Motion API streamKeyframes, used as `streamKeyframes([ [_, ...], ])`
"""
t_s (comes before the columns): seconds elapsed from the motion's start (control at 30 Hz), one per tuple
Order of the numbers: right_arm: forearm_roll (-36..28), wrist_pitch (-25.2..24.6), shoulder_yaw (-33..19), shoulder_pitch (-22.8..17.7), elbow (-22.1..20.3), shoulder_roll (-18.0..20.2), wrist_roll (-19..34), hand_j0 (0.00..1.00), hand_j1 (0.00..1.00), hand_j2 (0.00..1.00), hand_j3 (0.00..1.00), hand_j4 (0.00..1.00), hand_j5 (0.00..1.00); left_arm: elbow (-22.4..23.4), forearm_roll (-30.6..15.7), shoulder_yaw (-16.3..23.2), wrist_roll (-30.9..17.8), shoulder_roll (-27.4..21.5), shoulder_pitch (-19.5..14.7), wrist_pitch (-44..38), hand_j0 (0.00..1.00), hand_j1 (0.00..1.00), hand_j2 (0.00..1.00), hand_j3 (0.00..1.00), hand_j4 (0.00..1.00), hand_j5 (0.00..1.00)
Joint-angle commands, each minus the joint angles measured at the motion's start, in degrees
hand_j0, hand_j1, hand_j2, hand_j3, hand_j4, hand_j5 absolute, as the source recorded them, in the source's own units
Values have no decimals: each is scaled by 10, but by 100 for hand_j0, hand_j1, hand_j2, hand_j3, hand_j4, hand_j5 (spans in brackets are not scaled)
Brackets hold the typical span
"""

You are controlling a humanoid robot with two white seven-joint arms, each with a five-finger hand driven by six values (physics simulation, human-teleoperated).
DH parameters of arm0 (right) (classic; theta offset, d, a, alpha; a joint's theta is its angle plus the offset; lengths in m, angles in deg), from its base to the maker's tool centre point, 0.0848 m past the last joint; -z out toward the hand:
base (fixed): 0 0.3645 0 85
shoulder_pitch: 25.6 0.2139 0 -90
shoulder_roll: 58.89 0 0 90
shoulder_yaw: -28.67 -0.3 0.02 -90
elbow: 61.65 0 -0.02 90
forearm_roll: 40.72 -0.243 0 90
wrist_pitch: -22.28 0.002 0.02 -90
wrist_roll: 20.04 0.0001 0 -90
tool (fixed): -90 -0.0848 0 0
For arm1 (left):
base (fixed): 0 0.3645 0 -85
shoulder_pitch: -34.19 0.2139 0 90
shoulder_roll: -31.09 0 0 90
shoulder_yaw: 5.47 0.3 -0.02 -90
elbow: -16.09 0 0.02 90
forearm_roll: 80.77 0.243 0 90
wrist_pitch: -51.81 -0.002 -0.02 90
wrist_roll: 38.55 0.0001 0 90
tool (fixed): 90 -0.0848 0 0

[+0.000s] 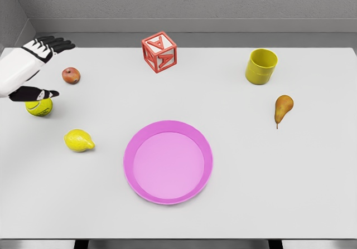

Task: Put the lemon on the plate with left arm

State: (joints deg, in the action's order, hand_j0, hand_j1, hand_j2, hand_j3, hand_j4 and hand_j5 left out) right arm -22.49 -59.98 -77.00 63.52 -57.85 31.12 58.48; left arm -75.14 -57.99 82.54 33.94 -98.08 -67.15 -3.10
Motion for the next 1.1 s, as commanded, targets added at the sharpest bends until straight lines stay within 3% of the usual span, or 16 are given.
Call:
streamKeyframes([
  [0.0,0,0,1,0,-1,0,1,100,100,100,100,100,100,-1,-6,-3,0,-1,0,-1,100,100,100,100,100,100],
  [0.13,0,-1,1,-1,2,0,1,100,100,100,100,100,100,-1,-4,1,-4,-2,4,-1,100,100,100,100,100,100],
  [0.2,0,0,1,-1,2,0,1,100,100,100,100,100,100,0,-4,0,-48,-7,5,-1,100,100,100,100,100,100],
  [0.3,0,0,1,-1,2,0,1,100,100,100,100,100,100,-14,-4,4,-92,-7,46,-1,100,100,100,100,100,100],
  [0.37,0,-1,1,-1,2,0,1,100,100,100,100,100,100,-14,-5,16,-95,-27,58,-1,100,100,100,100,100,100],
  [0.47,0,-1,1,-1,2,0,1,100,100,100,100,100,100,-16,-10,29,-92,-60,58,-1,100,100,100,100,100,100],
  [0.57,0,-1,1,-1,2,0,1,100,100,100,100,100,100,-17,-20,84,-89,-129,55,-1,100,100,100,100,100,100],
  [0.67,0,0,1,-1,2,0,1,100,100,100,100,100,100,-17,-19,165,-89,-137,49,-1,100,100,100,100,100,100],
  [0.8,0,-1,1,-1,2,0,1,100,100,100,100,100,100,-17,-20,188,-89,-162,49,-1,100,100,100,100,100,100],
  [1.07,0,-1,1,-1,2,0,1,100,100,100,100,100,100,-14,-21,183,-89,-175,26,-1,100,100,100,100,100,100],
])
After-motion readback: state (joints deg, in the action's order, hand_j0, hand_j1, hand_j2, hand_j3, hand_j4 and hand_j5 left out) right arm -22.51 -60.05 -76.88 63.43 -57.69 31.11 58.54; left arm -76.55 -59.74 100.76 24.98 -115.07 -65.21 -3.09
